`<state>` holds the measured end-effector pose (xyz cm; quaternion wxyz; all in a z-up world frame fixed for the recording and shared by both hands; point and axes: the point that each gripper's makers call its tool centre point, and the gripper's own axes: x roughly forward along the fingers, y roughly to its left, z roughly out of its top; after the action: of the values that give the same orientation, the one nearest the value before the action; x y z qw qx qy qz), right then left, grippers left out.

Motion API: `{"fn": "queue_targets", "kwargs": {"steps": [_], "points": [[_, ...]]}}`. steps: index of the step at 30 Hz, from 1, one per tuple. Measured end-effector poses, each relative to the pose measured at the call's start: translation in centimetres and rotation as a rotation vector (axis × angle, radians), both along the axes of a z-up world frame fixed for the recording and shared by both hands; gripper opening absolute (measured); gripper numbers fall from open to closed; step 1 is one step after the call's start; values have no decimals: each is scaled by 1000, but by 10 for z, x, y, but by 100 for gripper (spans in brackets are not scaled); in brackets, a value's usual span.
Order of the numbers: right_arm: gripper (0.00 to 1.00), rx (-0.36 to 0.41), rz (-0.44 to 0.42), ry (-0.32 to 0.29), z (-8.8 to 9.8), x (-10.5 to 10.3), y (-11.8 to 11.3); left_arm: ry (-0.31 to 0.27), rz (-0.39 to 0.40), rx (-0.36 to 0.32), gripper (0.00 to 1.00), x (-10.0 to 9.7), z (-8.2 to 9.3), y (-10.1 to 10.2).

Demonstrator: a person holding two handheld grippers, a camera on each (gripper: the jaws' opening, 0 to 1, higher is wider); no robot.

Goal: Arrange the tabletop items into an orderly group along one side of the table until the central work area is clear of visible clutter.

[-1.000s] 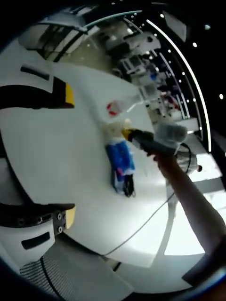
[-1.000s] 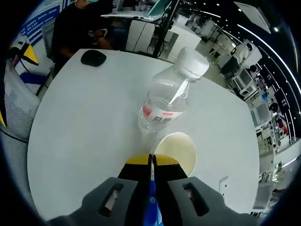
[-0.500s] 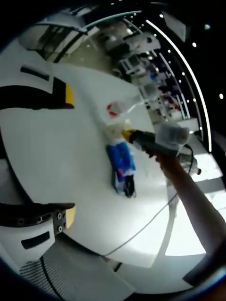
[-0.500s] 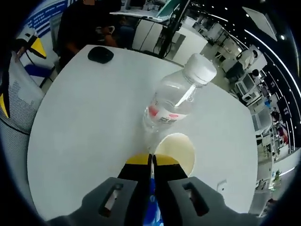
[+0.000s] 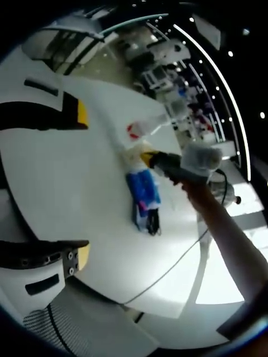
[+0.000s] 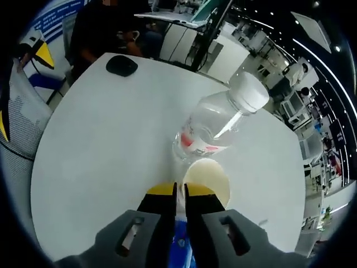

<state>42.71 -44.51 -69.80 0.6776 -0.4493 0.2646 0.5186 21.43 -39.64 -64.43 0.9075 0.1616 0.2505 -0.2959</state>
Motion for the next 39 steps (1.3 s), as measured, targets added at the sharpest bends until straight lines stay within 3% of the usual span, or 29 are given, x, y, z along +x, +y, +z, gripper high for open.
{"fn": "queue_targets", "kwargs": {"steps": [4, 22, 30, 39], "points": [[4, 3, 2, 1, 1, -2, 1, -1, 1, 0, 77, 0, 0, 0], [35, 49, -22, -36, 23, -6, -2, -25, 2, -18, 80, 1, 6, -4], [49, 65, -52, -46, 34, -6, -12, -37, -9, -10, 85, 0, 6, -4], [58, 69, -93, -47, 39, -5, -30, -34, -18, -8, 84, 0, 6, -4]]}}
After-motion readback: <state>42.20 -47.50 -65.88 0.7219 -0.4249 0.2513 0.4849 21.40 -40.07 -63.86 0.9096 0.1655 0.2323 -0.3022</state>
